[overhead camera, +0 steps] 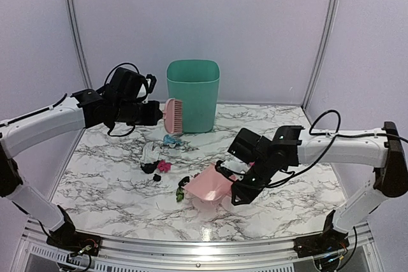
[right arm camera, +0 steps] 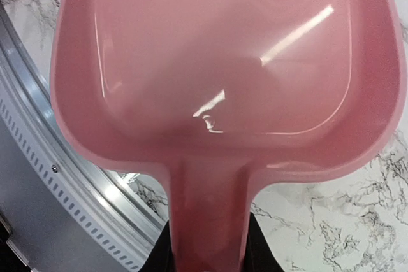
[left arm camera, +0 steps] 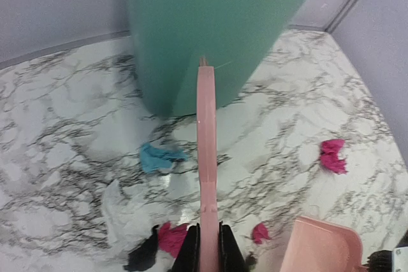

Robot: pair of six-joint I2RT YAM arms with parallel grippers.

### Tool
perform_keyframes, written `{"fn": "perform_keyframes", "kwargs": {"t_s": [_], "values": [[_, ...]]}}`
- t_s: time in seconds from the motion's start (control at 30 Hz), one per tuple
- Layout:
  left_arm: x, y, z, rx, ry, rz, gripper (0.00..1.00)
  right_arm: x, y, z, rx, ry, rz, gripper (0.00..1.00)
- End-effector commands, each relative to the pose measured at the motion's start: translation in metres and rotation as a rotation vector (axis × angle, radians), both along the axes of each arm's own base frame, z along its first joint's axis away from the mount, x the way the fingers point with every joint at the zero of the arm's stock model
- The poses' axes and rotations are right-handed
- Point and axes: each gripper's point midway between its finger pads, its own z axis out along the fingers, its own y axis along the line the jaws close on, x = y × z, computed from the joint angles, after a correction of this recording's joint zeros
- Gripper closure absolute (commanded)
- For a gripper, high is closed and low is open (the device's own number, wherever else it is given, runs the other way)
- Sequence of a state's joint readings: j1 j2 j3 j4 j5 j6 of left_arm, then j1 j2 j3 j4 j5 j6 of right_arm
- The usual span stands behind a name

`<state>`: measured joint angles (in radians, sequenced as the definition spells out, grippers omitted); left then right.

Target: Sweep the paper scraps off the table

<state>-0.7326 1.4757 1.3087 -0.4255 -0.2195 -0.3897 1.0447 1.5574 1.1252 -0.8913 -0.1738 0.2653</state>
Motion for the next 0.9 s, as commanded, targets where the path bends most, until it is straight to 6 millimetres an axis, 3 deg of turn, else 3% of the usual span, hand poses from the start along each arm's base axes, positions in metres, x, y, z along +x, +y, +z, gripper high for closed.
{"fn": "perform_keyframes", "kwargs": {"t_s": [0.0, 0.17, 0.4, 0.53, 0.67, 0.8, 0.87], "values": [[-0.011, -0.071, 0.031, -0.296, -0.008, -0.252, 1.00, -0.012, -0.015, 0.017, 0.032, 0.022, -0.054, 1.00], [-0.007, -0.123, 0.029, -0.426, 0.049, -0.334, 1.00, -0.024, -0.037, 0.011, 0.018, 0.041, -0.118, 1.00], [-0.023, -0.228, 0.023, -0.548, 0.132, -0.528, 1.00, -0.044, -0.061, -0.007, -0.024, 0.102, -0.170, 1.00], [-0.021, -0.270, 0.006, -0.616, 0.221, -0.526, 1.00, -0.055, -0.074, -0.014, -0.029, 0.135, -0.209, 1.00], [0.000, -0.288, -0.043, -0.613, 0.336, -0.401, 1.00, -0.061, -0.079, -0.015, -0.011, 0.145, -0.219, 1.00], [0.004, -0.282, -0.099, -0.524, 0.436, -0.305, 1.00, -0.063, -0.083, -0.018, -0.024, 0.146, -0.211, 1.00], [0.002, -0.274, -0.116, -0.481, 0.459, -0.278, 1.00, -0.062, -0.083, -0.020, -0.034, 0.147, -0.204, 1.00]]}}
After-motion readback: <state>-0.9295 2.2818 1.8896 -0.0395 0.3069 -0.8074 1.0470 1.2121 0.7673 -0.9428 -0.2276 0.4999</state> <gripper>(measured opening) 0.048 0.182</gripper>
